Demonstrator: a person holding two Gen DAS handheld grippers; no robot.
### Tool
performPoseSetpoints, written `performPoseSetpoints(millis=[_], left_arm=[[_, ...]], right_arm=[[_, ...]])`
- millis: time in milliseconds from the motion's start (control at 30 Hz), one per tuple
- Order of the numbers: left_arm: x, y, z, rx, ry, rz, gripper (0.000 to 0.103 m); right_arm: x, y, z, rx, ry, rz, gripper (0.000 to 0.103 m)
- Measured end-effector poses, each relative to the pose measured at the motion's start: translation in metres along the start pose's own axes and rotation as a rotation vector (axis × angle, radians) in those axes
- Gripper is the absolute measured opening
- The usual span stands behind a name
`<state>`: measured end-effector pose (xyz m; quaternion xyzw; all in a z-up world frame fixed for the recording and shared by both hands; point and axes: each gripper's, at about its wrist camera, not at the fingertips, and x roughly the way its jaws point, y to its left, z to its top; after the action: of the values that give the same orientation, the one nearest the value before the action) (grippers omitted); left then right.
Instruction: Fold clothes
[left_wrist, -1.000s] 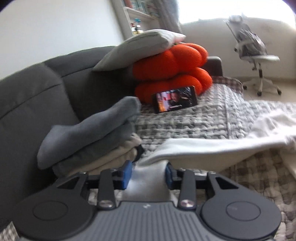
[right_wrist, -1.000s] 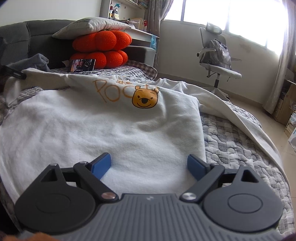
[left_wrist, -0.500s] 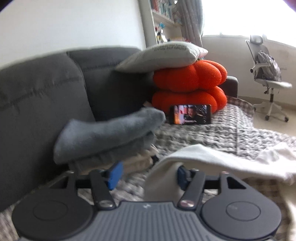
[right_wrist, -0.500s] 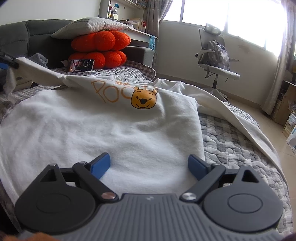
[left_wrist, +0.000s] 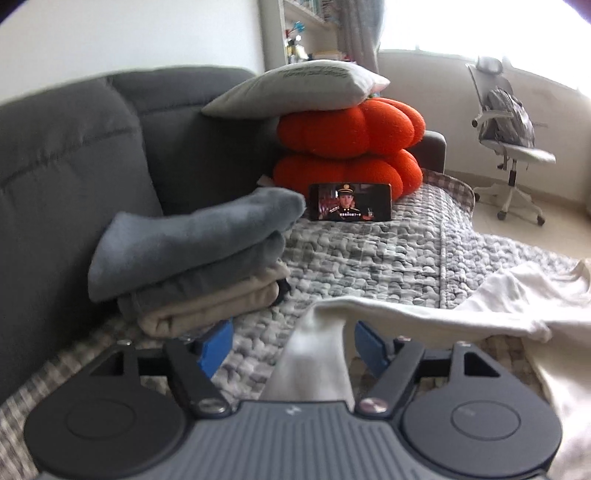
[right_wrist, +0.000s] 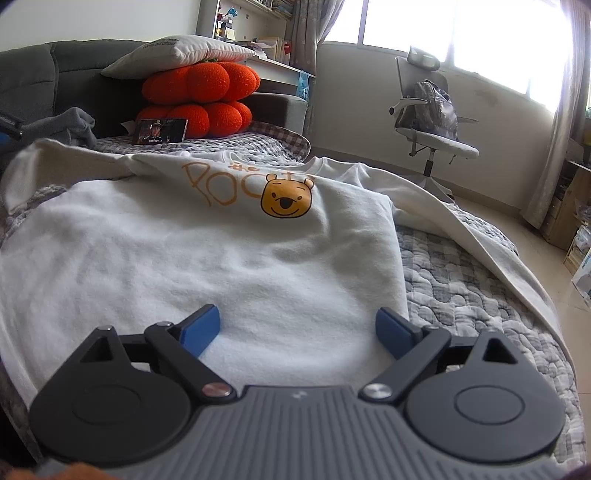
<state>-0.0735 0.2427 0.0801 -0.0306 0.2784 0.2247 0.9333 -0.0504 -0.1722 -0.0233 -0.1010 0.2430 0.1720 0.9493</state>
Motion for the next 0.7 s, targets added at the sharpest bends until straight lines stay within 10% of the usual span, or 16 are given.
performPoseSetpoints(millis=[400,700], left_arm=[[-0.049,-0.065,-0.062,0.197,0.073,-0.335,0.075],[-0.066,-0.098,-0.102,0.252,0.143,-0.516,0.037]], right_arm=[[-0.019,-0.004,-0.003,0.013,0.014,0.005,0.094],[-0.058,-0.038,-0.026,0.144,0.07,-0.065,0.094]])
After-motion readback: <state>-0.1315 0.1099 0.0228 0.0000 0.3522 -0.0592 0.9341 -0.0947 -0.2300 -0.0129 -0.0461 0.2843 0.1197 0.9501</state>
